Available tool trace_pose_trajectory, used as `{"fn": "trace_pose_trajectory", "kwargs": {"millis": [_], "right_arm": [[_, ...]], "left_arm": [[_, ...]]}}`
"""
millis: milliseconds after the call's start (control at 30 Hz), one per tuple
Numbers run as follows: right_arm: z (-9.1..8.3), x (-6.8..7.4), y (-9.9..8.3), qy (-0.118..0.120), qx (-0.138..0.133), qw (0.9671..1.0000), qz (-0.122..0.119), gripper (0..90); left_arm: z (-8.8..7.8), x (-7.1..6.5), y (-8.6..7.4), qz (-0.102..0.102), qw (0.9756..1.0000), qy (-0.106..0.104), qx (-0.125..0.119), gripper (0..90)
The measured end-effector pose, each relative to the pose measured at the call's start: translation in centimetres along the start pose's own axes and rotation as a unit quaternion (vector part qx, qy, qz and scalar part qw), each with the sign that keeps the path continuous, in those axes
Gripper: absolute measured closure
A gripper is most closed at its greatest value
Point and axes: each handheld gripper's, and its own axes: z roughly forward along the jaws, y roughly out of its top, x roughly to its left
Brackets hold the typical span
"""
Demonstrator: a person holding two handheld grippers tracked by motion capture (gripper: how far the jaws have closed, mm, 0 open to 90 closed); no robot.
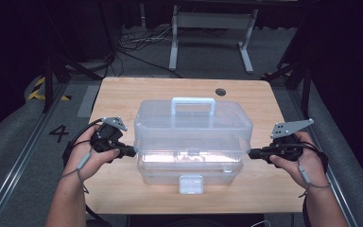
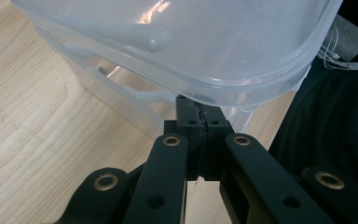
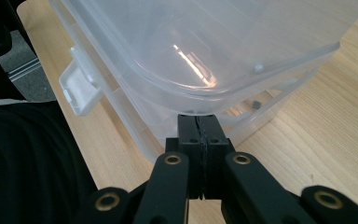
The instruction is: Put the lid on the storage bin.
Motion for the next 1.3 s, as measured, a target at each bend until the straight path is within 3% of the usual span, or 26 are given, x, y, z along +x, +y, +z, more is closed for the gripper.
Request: {"fn": "trace_pose_trajectory", "kwargs": {"millis": [1100, 1300], "right_arm": [[1.4, 0.0, -0.2, 0.014, 0.052, 0.9985, -0.013, 90.0], [1.6, 0.0, -0.2, 0.015, 0.06, 0.9979, -0.015, 90.0]], "left_arm": [[0.6, 0.2, -0.4, 0.01, 0.9989, -0.017, 0.042, 87.4], [0.5, 0.4, -0.6, -0.003, 0.999, -0.019, 0.041, 87.5]]}}
